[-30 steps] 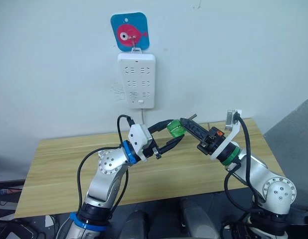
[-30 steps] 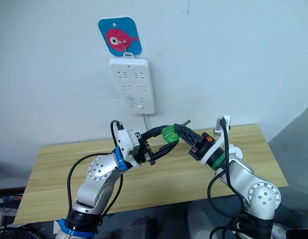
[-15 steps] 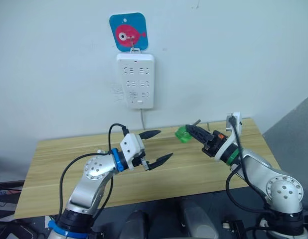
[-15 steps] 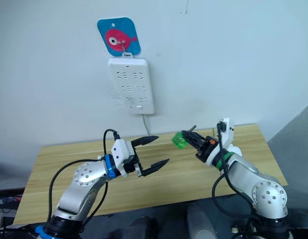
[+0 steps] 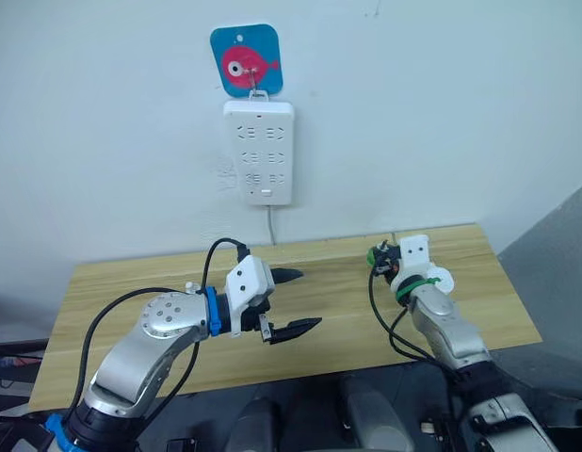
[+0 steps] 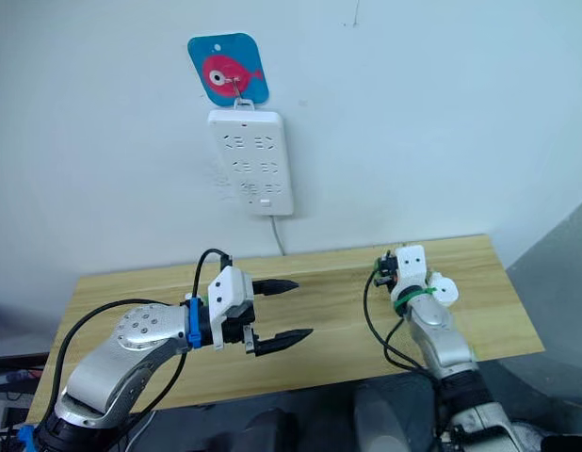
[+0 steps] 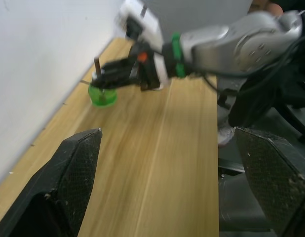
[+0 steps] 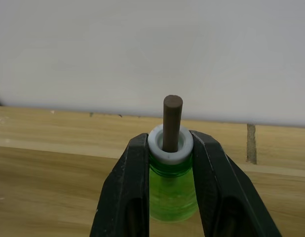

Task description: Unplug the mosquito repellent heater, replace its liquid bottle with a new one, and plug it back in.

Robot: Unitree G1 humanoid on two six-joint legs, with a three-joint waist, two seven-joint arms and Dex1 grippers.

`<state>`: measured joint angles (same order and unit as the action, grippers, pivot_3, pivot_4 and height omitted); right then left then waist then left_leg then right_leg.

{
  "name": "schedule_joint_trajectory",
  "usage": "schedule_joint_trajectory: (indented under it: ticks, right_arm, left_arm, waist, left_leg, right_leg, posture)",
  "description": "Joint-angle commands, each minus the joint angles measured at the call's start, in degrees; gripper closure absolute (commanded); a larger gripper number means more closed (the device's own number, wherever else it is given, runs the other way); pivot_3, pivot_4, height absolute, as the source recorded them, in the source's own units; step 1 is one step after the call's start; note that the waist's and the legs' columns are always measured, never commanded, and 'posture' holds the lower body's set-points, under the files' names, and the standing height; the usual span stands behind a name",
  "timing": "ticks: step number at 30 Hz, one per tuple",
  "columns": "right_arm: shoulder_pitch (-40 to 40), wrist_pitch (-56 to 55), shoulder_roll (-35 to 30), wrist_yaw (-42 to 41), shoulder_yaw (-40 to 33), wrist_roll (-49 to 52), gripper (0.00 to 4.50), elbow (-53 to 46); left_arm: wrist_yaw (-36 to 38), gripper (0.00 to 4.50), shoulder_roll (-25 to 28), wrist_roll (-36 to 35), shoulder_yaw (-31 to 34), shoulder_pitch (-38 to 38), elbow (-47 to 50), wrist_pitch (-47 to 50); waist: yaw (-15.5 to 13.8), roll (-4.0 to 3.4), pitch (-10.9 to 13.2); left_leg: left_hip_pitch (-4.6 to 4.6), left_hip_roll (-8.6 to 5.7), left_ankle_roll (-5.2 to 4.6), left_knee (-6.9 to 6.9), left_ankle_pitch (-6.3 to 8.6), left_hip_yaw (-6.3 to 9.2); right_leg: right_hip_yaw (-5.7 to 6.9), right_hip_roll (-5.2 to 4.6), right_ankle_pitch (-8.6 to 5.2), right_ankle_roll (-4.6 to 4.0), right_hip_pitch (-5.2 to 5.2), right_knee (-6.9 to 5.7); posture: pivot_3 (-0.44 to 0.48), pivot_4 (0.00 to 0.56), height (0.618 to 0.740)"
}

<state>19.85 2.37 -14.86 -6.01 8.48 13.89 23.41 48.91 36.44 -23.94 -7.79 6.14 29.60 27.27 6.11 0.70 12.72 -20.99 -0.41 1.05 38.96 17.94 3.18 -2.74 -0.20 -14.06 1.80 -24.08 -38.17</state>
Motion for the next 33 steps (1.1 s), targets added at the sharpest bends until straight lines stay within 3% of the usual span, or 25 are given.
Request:
schedule_joint_trajectory:
  ticks: [1, 5, 12, 16, 22, 25, 33]
  right_arm:
    - [2.08, -5.08, 0.75, -0.99, -3.20, -2.33, 3.68, 4.76]
    - [2.75, -6.35, 2.14, -3.15, -5.96, -1.96, 3.68, 7.78]
    - [-1.11, -5.20, 3.99, -3.75, -7.15, -3.13, 1.32, 2.37]
    - [-6.67, -1.94, 3.46, -3.05, -8.26, -3.55, 0.03, -9.24]
    - [-19.51, 12.31, -5.26, -13.57, -5.11, 1.59, 0.03, -39.93]
    - [-21.80, 21.42, -11.79, -19.14, -3.24, 5.23, 0.03, -50.44]
    - [-17.07, 26.57, -19.83, -26.93, 3.46, 2.05, 0.03, -57.33]
  left_arm:
    - [-0.46, 0.00, 0.94, -0.69, 1.66, -1.56, 3.62, -0.12]
    - [-1.70, 0.00, 0.78, 0.22, 2.22, -3.24, 4.18, -1.44]
    - [-2.97, 0.00, 0.47, 2.12, 2.80, -4.60, 2.68, -4.80]
    - [-3.22, 0.00, 0.78, 3.22, 6.27, -8.58, 1.27, -9.33]
    - [-8.78, 0.00, -2.62, 1.60, 16.71, -22.20, 1.33, -10.62]
    - [-15.40, 0.00, -5.78, 5.00, 23.03, -25.12, -3.57, -13.28]
    - [-20.24, 0.00, -7.68, 9.02, 24.34, -25.29, -13.78, -11.94]
  waist:
    - [-0.53, 0.02, 0.28]
    - [-1.21, 0.04, 0.76]
    - [-1.32, 0.00, 1.00]
    - [-1.30, -0.03, 1.16]
    - [-1.26, -0.08, 1.44]
    - [-1.36, 0.09, 1.80]
    - [-1.38, 0.45, 2.63]
  left_leg:
    - [0.00, 0.00, 0.00, 0.00, 0.00, 0.01]
    - [0.00, -0.01, -0.01, -0.03, 0.01, 0.01]
    - [-0.03, 0.01, 0.00, -0.04, 0.01, 0.12]
    - [-0.03, 0.02, 0.00, -0.05, 0.01, 0.09]
    - [-0.08, 0.03, 0.02, -0.15, 0.04, 0.13]
    - [-0.05, 0.04, 0.03, -0.13, 0.04, 0.17]
    - [0.02, 0.03, 0.10, -0.03, -0.02, 0.05]
  right_leg:
    - [0.00, -0.01, 0.00, -0.01, 0.00, 0.00]
    - [0.00, -0.06, 0.01, -0.02, 0.00, 0.02]
    - [-0.06, -0.09, 0.03, -0.05, -0.01, 0.01]
    - [-0.10, -0.12, 0.02, -0.05, -0.02, 0.02]
    - [-0.04, -0.21, -0.01, -0.06, -0.05, 0.15]
    - [0.02, -0.22, -0.04, -0.06, 0.01, 0.18]
    - [0.11, -0.22, -0.21, 0.21, 0.03, 0.17]
  posture:
    - [-0.055, 0.254, 0.730]
    - [-0.056, 0.263, 0.730]
    - [-0.059, 0.262, 0.730]
    - [-0.073, 0.271, 0.730]
    - [-0.072, 0.280, 0.730]
    - [-0.080, 0.286, 0.730]
    - [-0.073, 0.292, 0.730]
